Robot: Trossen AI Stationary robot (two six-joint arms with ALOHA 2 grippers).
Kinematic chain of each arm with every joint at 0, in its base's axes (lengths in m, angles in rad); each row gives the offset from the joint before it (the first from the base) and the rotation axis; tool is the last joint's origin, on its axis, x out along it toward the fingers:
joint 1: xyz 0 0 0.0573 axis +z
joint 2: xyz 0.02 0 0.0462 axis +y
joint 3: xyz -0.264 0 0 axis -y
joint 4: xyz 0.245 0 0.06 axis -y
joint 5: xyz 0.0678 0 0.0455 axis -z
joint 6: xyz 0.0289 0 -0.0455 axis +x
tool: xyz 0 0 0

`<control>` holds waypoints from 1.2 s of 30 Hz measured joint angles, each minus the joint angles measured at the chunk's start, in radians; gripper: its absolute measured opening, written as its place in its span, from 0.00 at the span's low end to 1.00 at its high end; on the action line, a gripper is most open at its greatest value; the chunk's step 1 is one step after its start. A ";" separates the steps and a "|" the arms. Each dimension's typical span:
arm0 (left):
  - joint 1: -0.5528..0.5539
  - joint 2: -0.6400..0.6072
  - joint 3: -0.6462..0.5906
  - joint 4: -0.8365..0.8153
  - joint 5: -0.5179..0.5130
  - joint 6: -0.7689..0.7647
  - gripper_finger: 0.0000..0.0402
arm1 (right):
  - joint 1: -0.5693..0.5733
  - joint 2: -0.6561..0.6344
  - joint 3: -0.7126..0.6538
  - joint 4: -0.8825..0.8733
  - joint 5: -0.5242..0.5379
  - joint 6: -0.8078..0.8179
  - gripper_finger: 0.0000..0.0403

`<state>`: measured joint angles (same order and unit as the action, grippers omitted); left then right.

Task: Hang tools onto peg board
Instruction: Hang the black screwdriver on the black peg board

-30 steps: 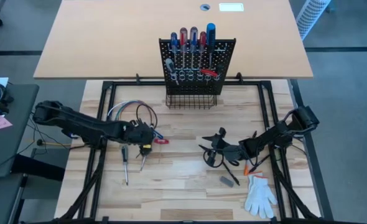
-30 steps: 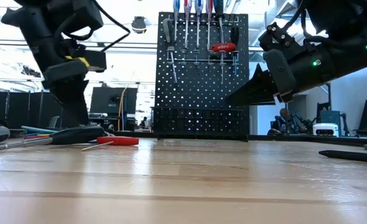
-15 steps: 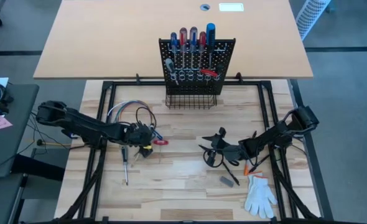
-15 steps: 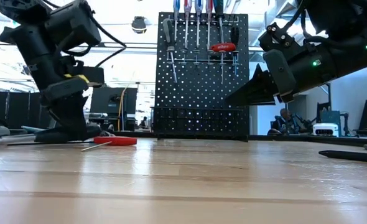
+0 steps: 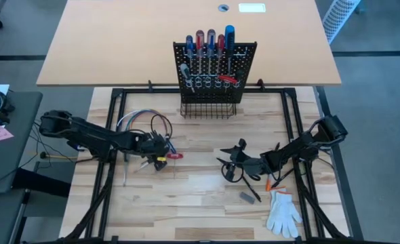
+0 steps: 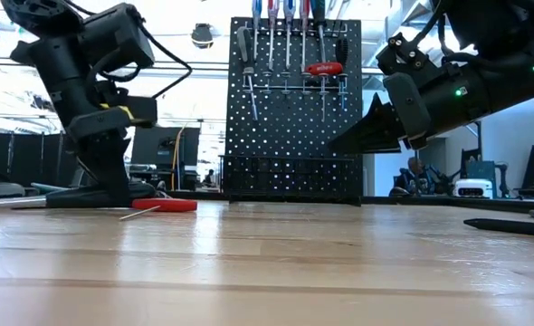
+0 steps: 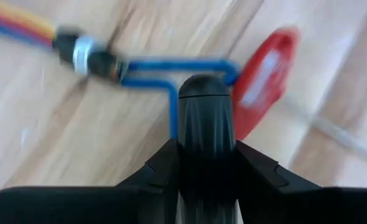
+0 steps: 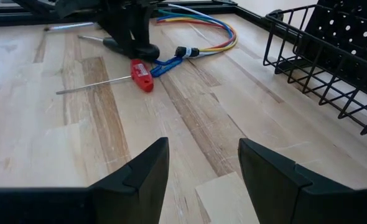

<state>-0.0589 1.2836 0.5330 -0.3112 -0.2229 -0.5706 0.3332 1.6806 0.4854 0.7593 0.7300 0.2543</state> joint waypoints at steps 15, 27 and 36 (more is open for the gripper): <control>0.000 -0.240 0.032 0.535 -0.018 0.389 0.26 | 0.000 0.000 0.000 -0.007 -0.001 0.000 0.49; -0.003 -0.030 -0.001 1.081 0.036 0.769 0.26 | -0.010 0.000 0.019 0.256 -0.100 -0.136 0.54; -0.038 0.109 -0.001 1.184 0.035 0.815 0.26 | -0.101 0.000 0.229 0.307 -0.294 -0.354 0.70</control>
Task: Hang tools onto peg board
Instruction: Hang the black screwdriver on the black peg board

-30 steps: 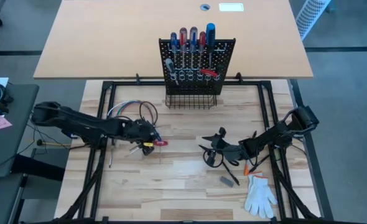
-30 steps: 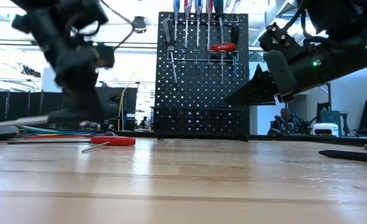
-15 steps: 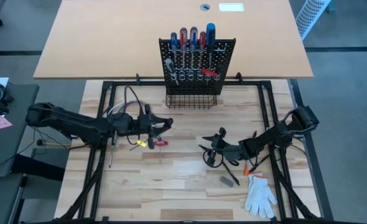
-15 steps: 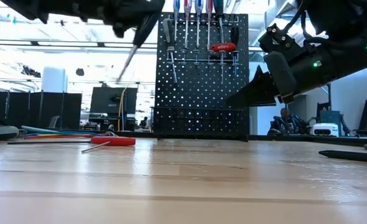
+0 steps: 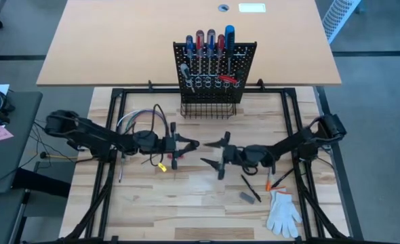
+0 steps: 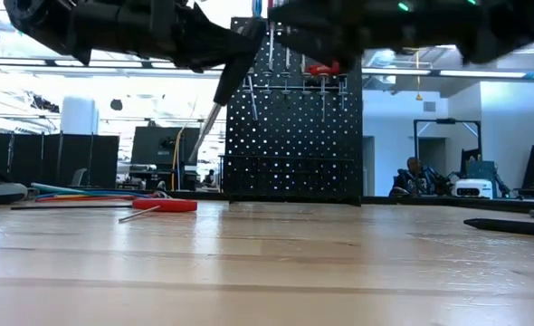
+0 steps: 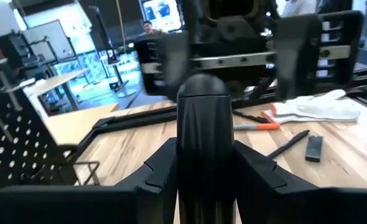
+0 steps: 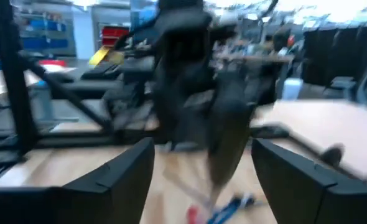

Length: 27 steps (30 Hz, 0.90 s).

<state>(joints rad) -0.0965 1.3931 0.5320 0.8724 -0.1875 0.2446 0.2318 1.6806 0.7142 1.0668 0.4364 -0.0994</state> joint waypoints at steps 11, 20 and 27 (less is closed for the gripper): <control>-0.031 -0.009 -0.001 0.016 -0.023 0.020 0.26 | -0.038 0.018 0.172 -0.284 -0.102 -0.017 0.70; -0.041 -0.008 -0.002 0.023 -0.029 0.020 0.26 | -0.039 0.026 0.177 -0.269 -0.100 -0.036 0.42; -0.040 -0.008 0.000 -0.005 -0.056 0.021 0.37 | -0.039 0.020 0.177 -0.298 -0.084 -0.064 0.27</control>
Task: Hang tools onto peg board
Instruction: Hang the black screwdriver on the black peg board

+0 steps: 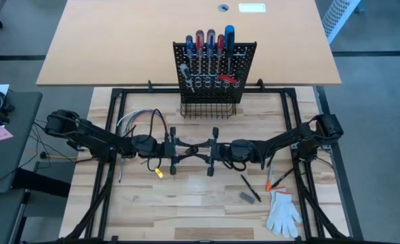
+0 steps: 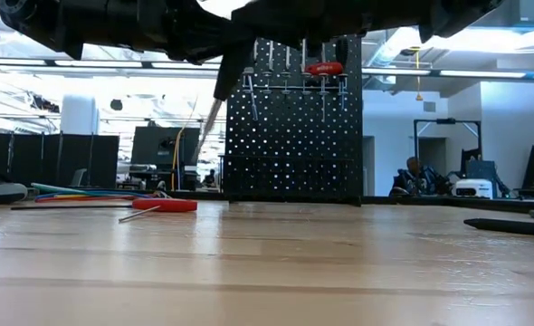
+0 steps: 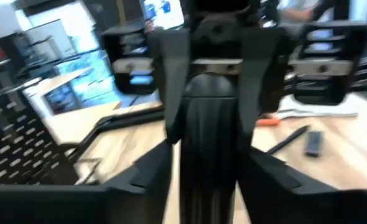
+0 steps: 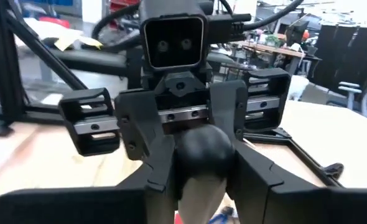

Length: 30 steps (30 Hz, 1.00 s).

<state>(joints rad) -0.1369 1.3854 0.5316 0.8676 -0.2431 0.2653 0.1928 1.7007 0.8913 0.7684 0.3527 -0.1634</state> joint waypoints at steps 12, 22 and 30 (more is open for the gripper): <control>0.000 -0.099 0.002 -0.465 -0.310 -0.019 0.63 | -0.075 -0.185 0.382 -0.770 0.192 0.005 0.27; 0.000 -0.075 0.001 -0.529 -0.308 -0.071 0.64 | -0.267 -0.041 0.952 -1.151 0.193 -0.136 0.27; -0.001 -0.075 0.001 -0.544 -0.307 -0.091 0.64 | -0.373 0.038 1.147 -1.246 0.166 -0.149 0.27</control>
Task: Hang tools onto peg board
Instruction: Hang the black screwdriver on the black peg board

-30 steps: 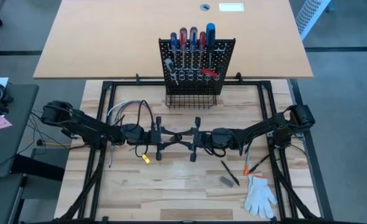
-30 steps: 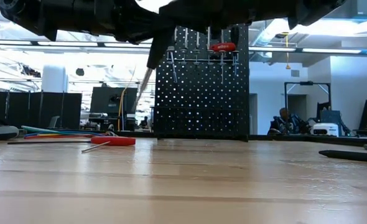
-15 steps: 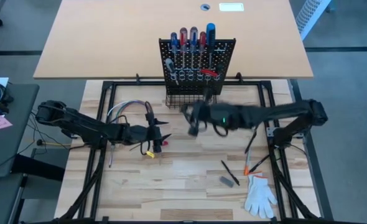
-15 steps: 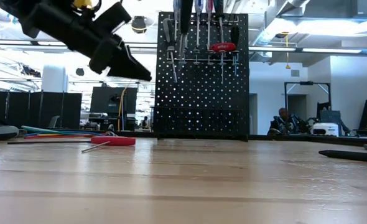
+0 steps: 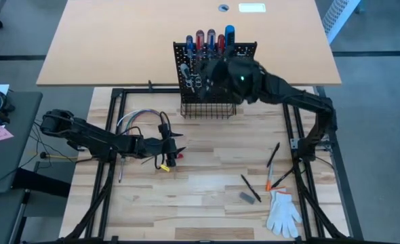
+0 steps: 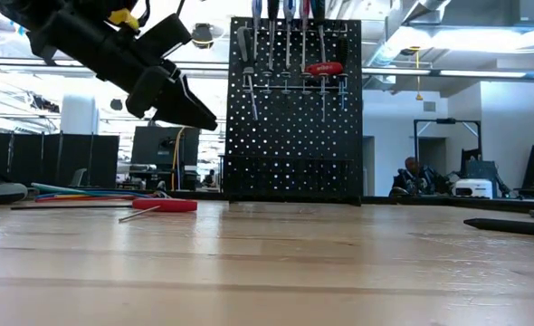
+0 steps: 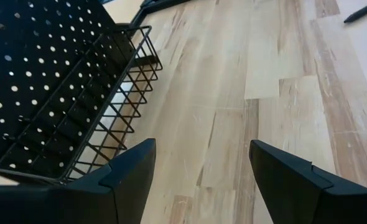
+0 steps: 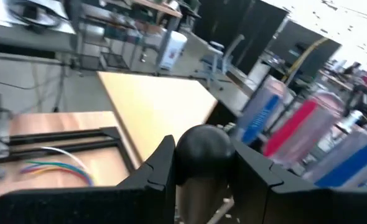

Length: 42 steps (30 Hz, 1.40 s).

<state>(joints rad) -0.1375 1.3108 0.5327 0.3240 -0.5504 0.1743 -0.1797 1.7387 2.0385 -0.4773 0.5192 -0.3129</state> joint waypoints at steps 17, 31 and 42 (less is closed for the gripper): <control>0.000 0.000 0.000 0.002 0.002 -0.006 0.64 | -0.062 0.018 0.003 -0.045 -0.116 0.076 0.27; 0.000 0.000 0.000 0.003 0.002 -0.014 0.64 | -0.157 0.018 0.002 -0.100 -0.258 0.200 0.27; 0.000 0.000 0.000 0.003 0.002 -0.014 0.64 | -0.170 0.018 0.002 -0.123 -0.274 0.202 0.27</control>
<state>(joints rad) -0.1376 1.3109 0.5327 0.3275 -0.5480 0.1600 -0.3496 1.7568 2.0407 -0.6008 0.2455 -0.1112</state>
